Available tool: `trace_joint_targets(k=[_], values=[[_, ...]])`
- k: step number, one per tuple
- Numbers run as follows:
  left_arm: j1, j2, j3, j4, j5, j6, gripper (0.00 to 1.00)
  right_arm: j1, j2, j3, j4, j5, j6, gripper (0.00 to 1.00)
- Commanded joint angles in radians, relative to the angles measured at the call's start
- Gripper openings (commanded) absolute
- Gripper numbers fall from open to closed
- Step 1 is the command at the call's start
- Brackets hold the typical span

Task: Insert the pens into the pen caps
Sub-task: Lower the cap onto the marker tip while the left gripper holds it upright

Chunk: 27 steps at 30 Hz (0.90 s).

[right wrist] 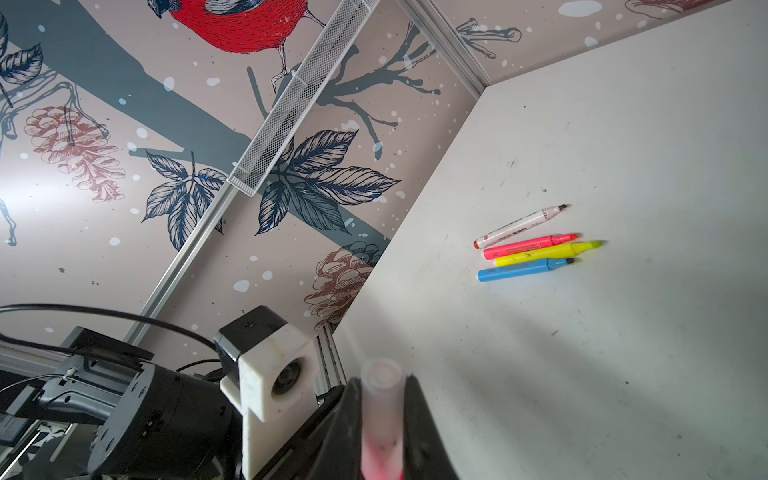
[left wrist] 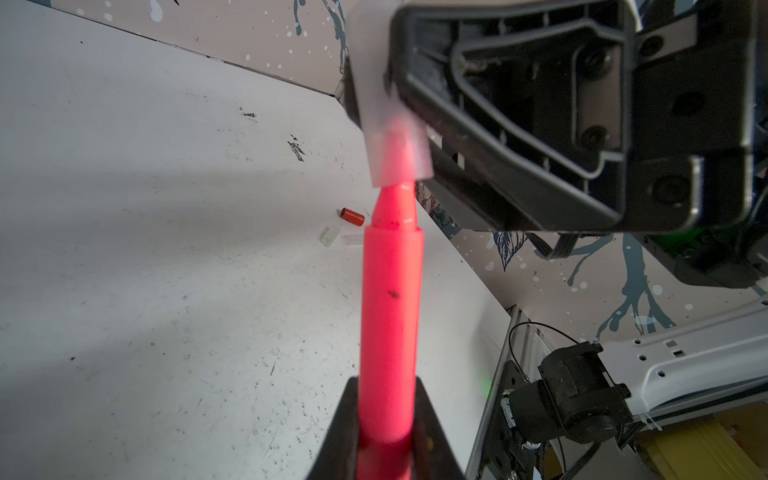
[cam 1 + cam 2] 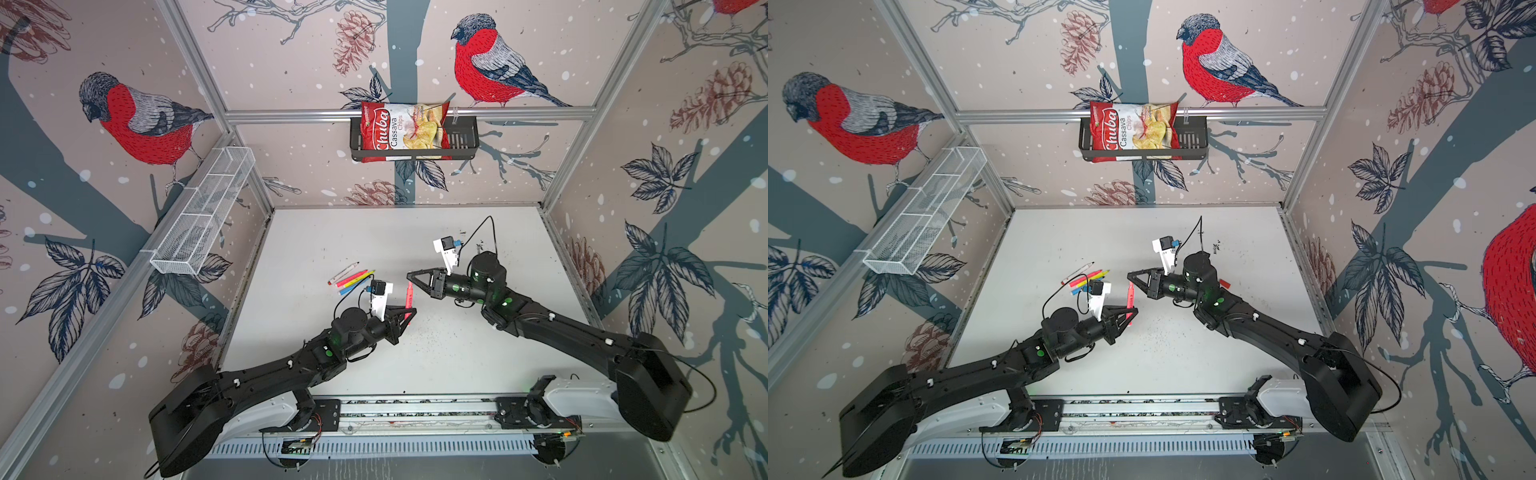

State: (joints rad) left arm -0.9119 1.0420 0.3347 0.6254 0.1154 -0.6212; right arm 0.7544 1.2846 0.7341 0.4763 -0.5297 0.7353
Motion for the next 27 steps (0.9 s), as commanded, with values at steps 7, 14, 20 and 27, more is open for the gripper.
trace_joint_targets(k=[7, 14, 20, 27], values=[[0.001, -0.006, -0.023, 0.143, 0.009, -0.035, 0.0, 0.018, -0.027, -0.044, 0.107, -0.033, -0.005, 0.1], [0.001, -0.03, -0.035, 0.169, 0.004, -0.031, 0.0, 0.026, -0.025, -0.06, 0.147, -0.084, -0.004, 0.12], [0.001, -0.067, -0.049, 0.201, -0.001, -0.021, 0.0, 0.037, -0.015, -0.064, 0.146, -0.114, -0.02, 0.14], [0.001, -0.085, -0.053, 0.25, 0.012, -0.007, 0.0, 0.047, -0.003, -0.061, 0.156, -0.157, -0.029, 0.15]])
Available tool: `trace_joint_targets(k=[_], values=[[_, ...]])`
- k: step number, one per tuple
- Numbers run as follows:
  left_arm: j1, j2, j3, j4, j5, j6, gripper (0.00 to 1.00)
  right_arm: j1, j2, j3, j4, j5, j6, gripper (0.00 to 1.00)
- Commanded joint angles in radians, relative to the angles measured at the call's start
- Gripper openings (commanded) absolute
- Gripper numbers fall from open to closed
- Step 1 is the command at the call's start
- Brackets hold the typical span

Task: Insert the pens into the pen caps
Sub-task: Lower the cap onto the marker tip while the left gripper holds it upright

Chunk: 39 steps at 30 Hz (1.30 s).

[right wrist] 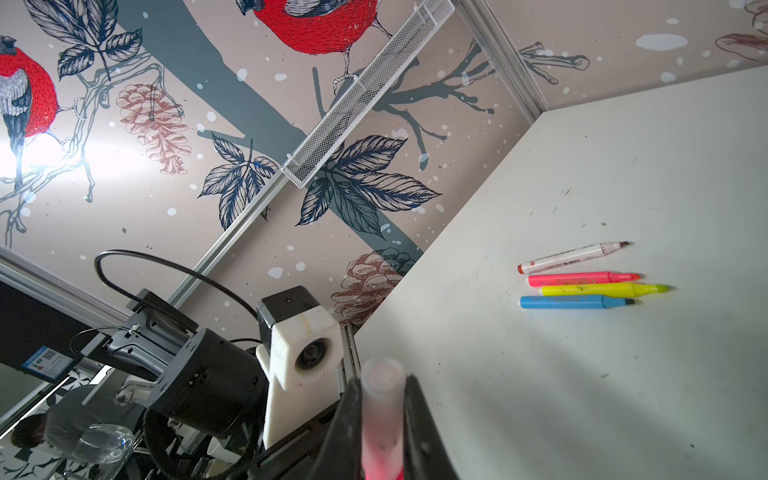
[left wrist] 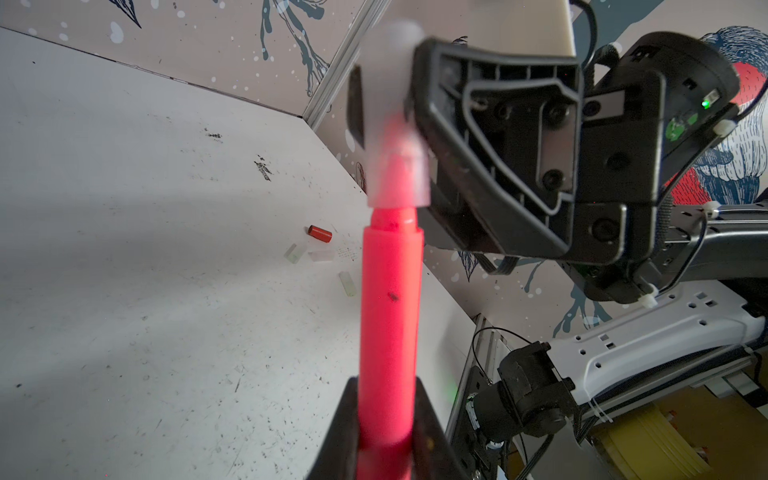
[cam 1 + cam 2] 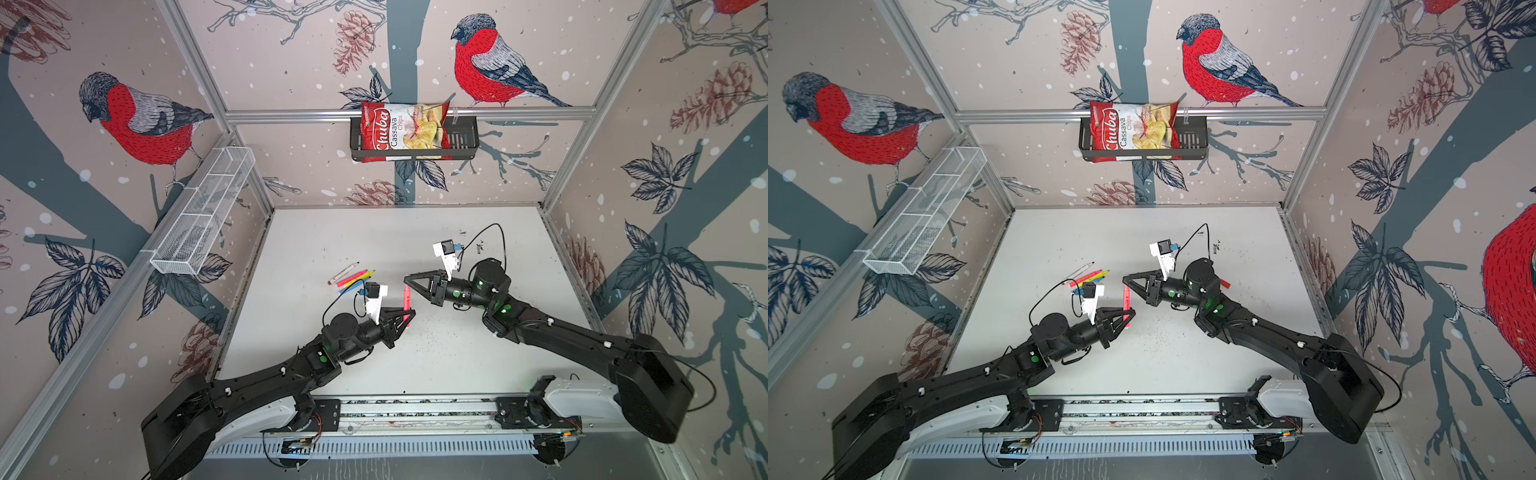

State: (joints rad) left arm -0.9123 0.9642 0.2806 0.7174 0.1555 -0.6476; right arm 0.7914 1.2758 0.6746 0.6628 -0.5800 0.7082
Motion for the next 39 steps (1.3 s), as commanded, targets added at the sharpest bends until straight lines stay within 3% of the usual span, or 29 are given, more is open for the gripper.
trace_joint_targets(k=[1, 19, 23, 30, 39], values=[[0.001, -0.008, 0.002, 0.165, -0.028, 0.019, 0.0, 0.011, 0.006, -0.001, -0.027, -0.112, -0.001, 0.15], [0.01, -0.083, 0.011, 0.156, -0.059, 0.051, 0.0, 0.048, 0.053, -0.004, 0.015, -0.208, -0.027, 0.16], [0.01, -0.091, 0.007, 0.134, -0.066, 0.06, 0.0, 0.055, 0.049, 0.018, -0.037, -0.206, -0.047, 0.22], [0.01, -0.126, 0.003, 0.071, -0.09, 0.085, 0.0, 0.055, -0.006, 0.053, -0.163, -0.168, -0.112, 0.44], [0.01, -0.176, 0.007, -0.023, -0.122, 0.125, 0.0, 0.017, -0.091, 0.109, -0.344, -0.105, -0.2, 0.53]])
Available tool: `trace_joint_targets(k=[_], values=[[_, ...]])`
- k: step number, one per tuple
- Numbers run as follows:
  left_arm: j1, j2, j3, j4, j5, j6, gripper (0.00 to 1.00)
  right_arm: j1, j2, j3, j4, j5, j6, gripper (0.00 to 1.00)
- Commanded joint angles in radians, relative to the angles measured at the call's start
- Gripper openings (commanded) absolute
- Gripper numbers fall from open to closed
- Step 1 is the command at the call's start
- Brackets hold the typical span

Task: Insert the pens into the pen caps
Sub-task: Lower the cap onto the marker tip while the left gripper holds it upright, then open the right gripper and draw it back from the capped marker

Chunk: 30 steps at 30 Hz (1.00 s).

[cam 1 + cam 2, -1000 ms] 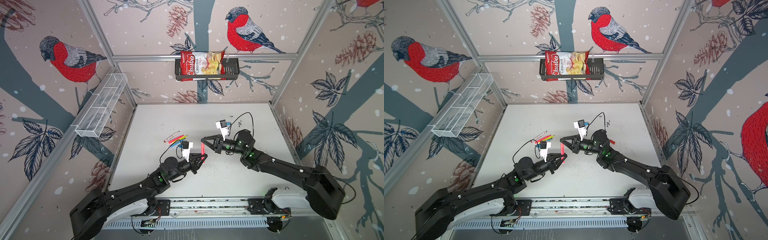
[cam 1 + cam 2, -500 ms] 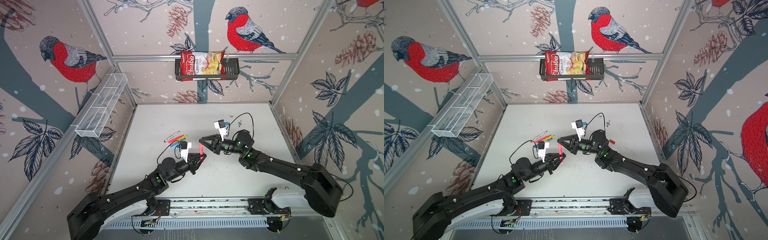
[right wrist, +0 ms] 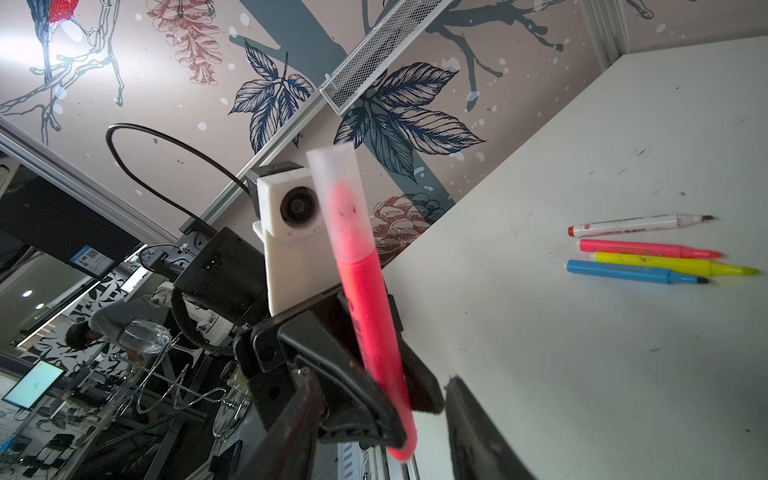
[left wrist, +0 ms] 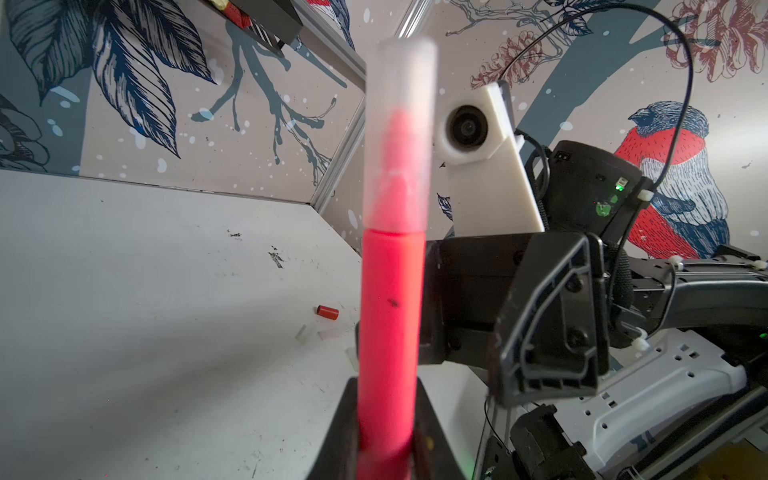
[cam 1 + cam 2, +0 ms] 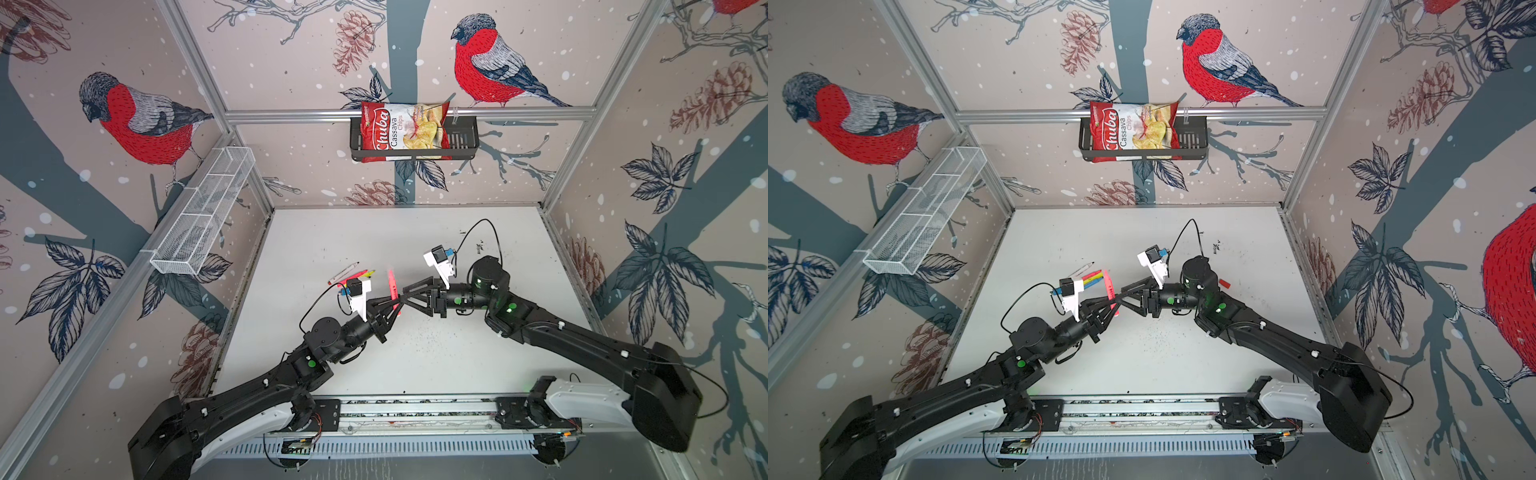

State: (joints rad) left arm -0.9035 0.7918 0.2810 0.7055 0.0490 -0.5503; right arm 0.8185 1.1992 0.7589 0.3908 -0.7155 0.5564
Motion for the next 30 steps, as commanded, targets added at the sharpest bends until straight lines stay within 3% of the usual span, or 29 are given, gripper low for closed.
trace_joint_targets(k=[1, 5, 12, 30], values=[[0.002, -0.003, 0.008, -0.017, -0.014, 0.029, 0.0, -0.013, -0.017, 0.041, -0.106, 0.056, -0.061, 0.56], [0.002, 0.012, 0.011, -0.02, 0.005, 0.026, 0.0, -0.036, -0.006, 0.12, -0.212, 0.103, -0.105, 0.6], [0.0, 0.037, -0.005, 0.0, 0.027, 0.001, 0.0, -0.048, 0.022, 0.207, -0.214, 0.12, -0.109, 0.65], [-0.007, 0.079, 0.007, 0.001, 0.047, -0.002, 0.0, 0.013, 0.194, 0.38, -0.295, 0.133, -0.137, 0.62]])
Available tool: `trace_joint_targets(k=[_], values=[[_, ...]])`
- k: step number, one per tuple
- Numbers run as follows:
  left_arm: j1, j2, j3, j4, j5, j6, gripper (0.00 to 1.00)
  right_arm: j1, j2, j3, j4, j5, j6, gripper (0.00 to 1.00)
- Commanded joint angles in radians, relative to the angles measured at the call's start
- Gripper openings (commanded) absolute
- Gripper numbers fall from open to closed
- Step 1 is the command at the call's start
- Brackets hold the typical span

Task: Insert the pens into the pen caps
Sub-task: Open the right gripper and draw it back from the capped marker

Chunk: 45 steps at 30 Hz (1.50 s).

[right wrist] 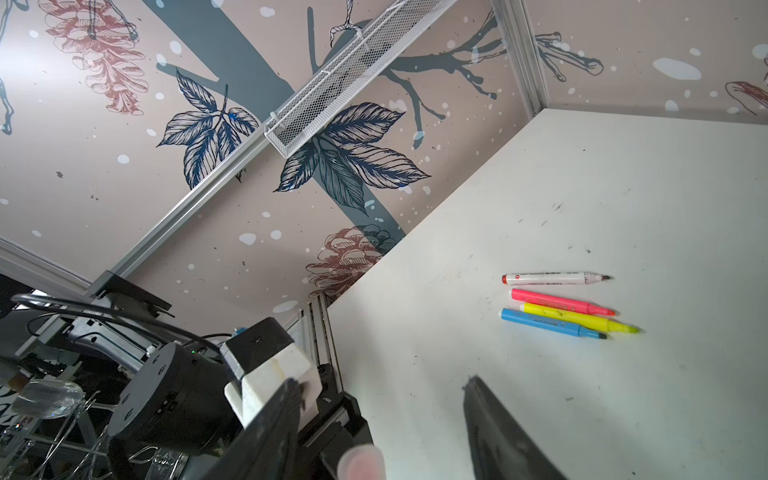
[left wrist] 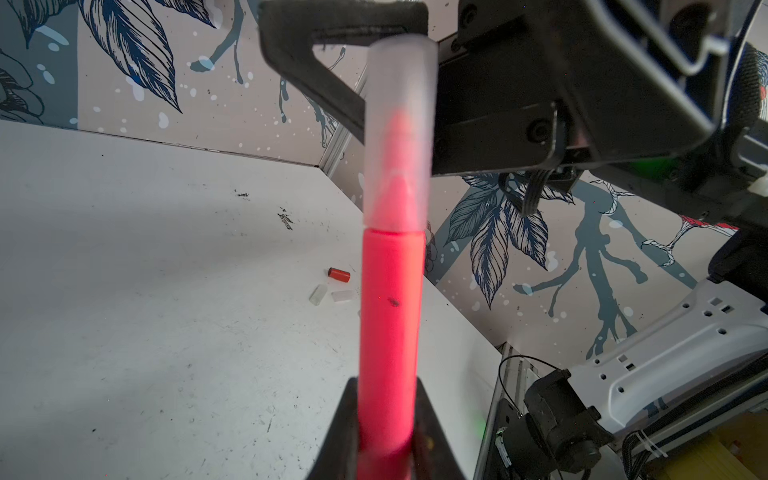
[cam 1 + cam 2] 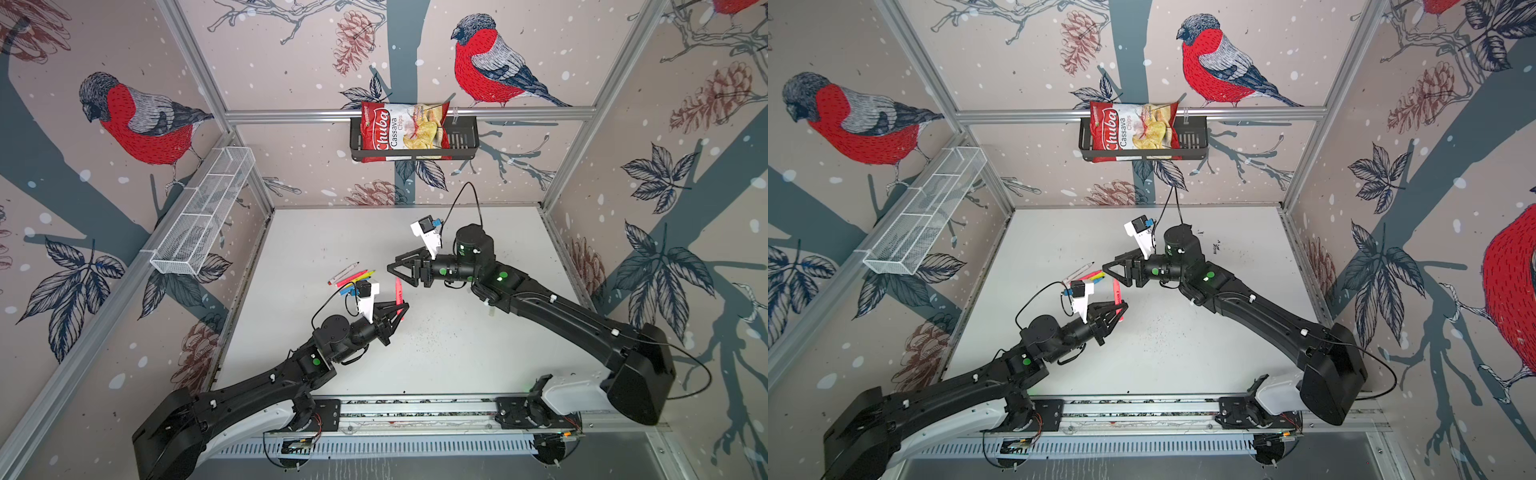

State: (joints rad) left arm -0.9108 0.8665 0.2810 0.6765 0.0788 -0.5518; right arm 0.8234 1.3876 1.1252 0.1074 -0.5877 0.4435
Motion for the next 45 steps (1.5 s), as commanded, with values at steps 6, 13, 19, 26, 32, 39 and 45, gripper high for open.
trace_joint_targets(k=[6, 13, 19, 26, 32, 39, 45], values=[[0.0, 0.016, 0.016, 0.03, 0.022, 0.002, 0.0, 0.017, 0.017, 0.024, -0.027, 0.009, -0.035, 0.55], [0.0, 0.028, 0.023, 0.041, 0.03, 0.001, 0.0, 0.021, 0.022, 0.018, -0.047, 0.033, -0.04, 0.36], [0.0, 0.03, 0.006, 0.098, 0.039, -0.034, 0.0, 0.023, 0.005, -0.02, -0.038, 0.046, -0.044, 0.02], [0.008, 0.031, 0.046, 0.096, 0.058, -0.054, 0.0, 0.041, -0.014, -0.106, -0.028, 0.055, -0.041, 0.01], [0.037, 0.017, 0.072, 0.097, 0.066, -0.058, 0.0, 0.074, -0.021, -0.181, 0.005, 0.084, -0.02, 0.0], [0.095, 0.009, 0.068, 0.135, 0.116, -0.095, 0.0, 0.117, -0.008, -0.255, 0.057, 0.117, 0.017, 0.0], [0.107, -0.016, 0.065, 0.117, 0.106, -0.093, 0.0, 0.124, -0.018, -0.254, 0.048, 0.134, 0.013, 0.0]])
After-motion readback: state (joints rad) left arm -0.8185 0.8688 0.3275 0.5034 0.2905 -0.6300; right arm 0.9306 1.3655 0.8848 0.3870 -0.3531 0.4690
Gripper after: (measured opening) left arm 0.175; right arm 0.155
